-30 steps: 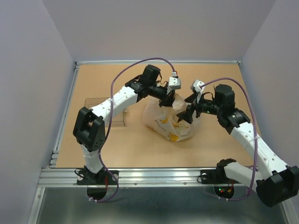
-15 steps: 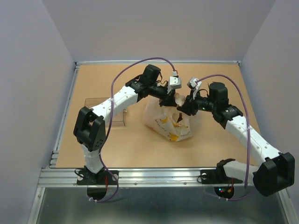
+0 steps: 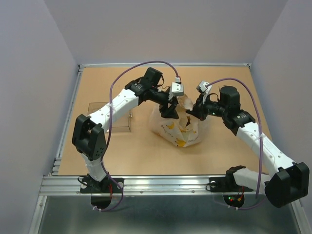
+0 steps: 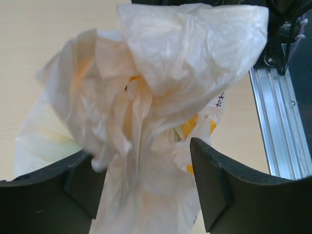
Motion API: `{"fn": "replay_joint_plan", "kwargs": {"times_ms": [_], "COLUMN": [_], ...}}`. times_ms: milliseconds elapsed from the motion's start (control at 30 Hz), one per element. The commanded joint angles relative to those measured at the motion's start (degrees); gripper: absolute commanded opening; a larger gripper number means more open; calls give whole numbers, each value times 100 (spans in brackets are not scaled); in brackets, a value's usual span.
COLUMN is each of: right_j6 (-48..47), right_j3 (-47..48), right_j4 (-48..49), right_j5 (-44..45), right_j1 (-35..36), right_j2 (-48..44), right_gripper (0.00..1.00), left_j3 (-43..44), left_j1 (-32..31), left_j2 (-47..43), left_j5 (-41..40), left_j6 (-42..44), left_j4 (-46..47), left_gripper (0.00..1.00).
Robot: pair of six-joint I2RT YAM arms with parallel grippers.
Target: Place the fake fruits into the plastic bag and tie a complex knot
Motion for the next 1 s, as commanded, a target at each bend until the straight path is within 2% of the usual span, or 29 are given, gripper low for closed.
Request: {"fn": "replay_joint_plan", "kwargs": {"times_ms": [0, 33, 200, 400, 600, 700, 833, 967], "right_j6": [-265, -300, -467, -546, -555, -573, -573, -564], "right_j3": [-77, -103, -139, -130, -147, -165, -183, -200], "right_j4": [327, 327, 318, 301, 283, 256, 239, 230], "right_j5": [-349, -384, -560, -613, -570, -552, -561, -534], "right_j1": [-26, -26, -26, -26, -26, -26, -26, -26], "right_j2": [-224, -233, -251, -224, -242, -250, -224, -198], "right_gripper": [1, 0, 0, 1, 0, 0, 0, 1], "left_j3": [440, 466, 852, 1564, 2030, 2083, 2066, 2119], "left_j1": [233, 269, 366, 366, 348, 322, 234, 155], "left_j2": [-804, -935, -1042, -699, -164, -93, 39, 127], "left_j5": [-14, -5, 21, 258, 574, 619, 619, 645], "left_j6": [46, -7, -210, -201, -254, -96, -69, -60], "left_j4": [-203, -168, -62, -273, -596, -764, -896, -949], "left_gripper": [93, 99, 99, 99, 81, 80, 72, 69]}}
